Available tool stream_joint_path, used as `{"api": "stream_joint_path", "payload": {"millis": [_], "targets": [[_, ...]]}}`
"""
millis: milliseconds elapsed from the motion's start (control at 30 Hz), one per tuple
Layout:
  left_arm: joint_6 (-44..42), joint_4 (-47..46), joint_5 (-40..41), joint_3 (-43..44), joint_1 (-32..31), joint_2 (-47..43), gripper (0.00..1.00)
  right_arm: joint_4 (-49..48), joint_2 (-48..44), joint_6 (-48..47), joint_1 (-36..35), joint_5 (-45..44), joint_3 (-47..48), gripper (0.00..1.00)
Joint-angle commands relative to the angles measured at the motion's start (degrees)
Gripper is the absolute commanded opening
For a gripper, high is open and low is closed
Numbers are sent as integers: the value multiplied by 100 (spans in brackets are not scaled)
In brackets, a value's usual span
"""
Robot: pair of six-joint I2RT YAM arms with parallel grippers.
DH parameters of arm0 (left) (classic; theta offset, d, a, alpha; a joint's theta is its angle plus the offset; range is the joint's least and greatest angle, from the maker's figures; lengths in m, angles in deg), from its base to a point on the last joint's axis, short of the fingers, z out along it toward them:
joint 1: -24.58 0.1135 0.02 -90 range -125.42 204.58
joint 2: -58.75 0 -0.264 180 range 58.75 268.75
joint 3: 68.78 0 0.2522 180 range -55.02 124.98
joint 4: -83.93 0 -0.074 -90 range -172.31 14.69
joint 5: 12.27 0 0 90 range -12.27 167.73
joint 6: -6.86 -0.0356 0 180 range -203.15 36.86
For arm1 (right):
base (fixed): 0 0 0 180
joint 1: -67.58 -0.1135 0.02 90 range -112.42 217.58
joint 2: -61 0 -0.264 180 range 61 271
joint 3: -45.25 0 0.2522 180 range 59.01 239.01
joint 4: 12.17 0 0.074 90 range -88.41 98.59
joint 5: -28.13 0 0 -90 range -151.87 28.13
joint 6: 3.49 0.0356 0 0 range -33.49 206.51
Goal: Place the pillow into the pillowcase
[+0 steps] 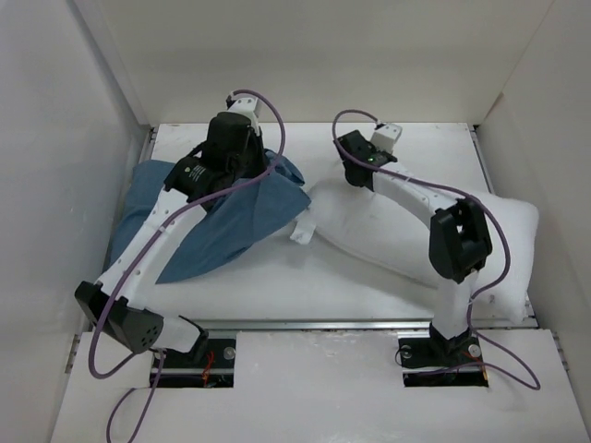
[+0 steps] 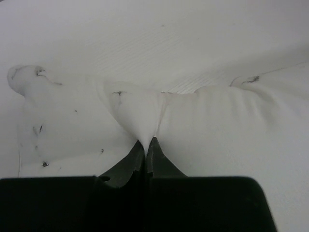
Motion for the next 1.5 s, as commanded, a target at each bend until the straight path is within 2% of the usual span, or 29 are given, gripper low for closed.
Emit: {"api": "stream_joint_path", "payload": {"millis": [0, 67, 100, 133, 167, 233, 267, 300, 333, 367, 433, 467, 500, 600, 700, 833, 933, 1033, 1067, 1100, 1133, 1167, 1200, 1267, 1300, 1400, 1467], "targets": [[138, -102, 94, -334, 15, -384, 1, 1056, 343, 212, 638, -464, 255, 0], [138, -102, 94, -387, 15, -489, 1, 986, 343, 38, 639, -464, 404, 0], [190, -154, -19, -439, 15, -568, 1, 855, 343, -172, 639, -394, 457, 6], [190, -154, -72, -440, 15, -569, 1, 758, 247, -331, 639, -158, 458, 16], [130, -207, -73, -440, 15, -630, 1, 644, 168, -515, 639, 0, 510, 38], [77, -207, -143, -440, 15, -691, 1, 170, -227, -1112, 639, 395, 441, 62], [76, -277, -221, -440, 15, -692, 1, -15, -385, -1297, 639, 998, 284, 74], [15, -277, -222, -440, 15, -692, 1, -173, -735, -1439, 639, 1335, 186, 92], [15, -277, -387, -492, 15, -692, 1, -514, -912, -1823, 639, 1756, 81, 100], [-46, -277, -389, -493, 15, -692, 1, -692, -1088, -1957, 639, 2569, -42, 100], [-47, -277, -442, -553, 15, -692, 1, -1374, -1605, -2552, 587, 3408, -525, 100], [-47, -277, -442, -554, 15, -744, 1, -1649, -1765, -2678, 586, 3778, -727, 100], [-47, -277, -442, -554, 15, -745, 1, -1921, -1897, -2853, 525, 4504, -1103, 100], [-47, -277, -547, -607, 15, -893, 1, -2547, -2126, -3521, 96, 5387, -1387, 100], [-99, -339, -617, -660, 15, -1113, 1, -2784, -1856, -4067, -335, 5521, -1388, 100], [-100, -339, -670, -712, 15, -1333, 1, -2969, -1337, -4279, -968, 5889, -1072, 100], [-100, -286, -670, -712, 68, -1447, 1, -3400, -1029, -4279, -1022, 6005, -1071, 100], [-100, -225, -670, -660, 68, -1501, 1, -3760, -748, -4148, -1074, 6487, -1001, 100], [-100, -164, -670, -660, 68, -1501, 1, -3761, -669, -4147, -1075, 6706, -932, 94], [-100, -163, -670, -660, 68, -1553, 1, -3761, -598, -4051, -1075, 6708, -774, 72], [-100, -163, -670, -660, 68, -1553, 1, -3761, -537, -3928, -1075, 6621, -686, 47], [-100, -111, -670, -660, 68, -1553, 1, -3761, -536, -3797, -1075, 6411, -615, 5], [-100, -110, -670, -660, 68, -1606, 1, -3761, -536, -3656, -1075, 5635, -614, 0], [-100, -110, -617, -738, 68, -1659, 1, -3865, -939, -3707, -1075, 4988, -807, 0], [-100, -163, -617, -739, 68, -1659, 1, -3866, -1106, -3708, -1075, 4263, -921, 0], [-213, -312, -792, -853, 68, -1720, 1, -3665, -1695, -3708, -970, 3371, -1133, 0], [-310, -479, -1064, -906, 68, -1599, 1, -3411, -2028, -3760, -654, 2983, -1194, 0]]}}
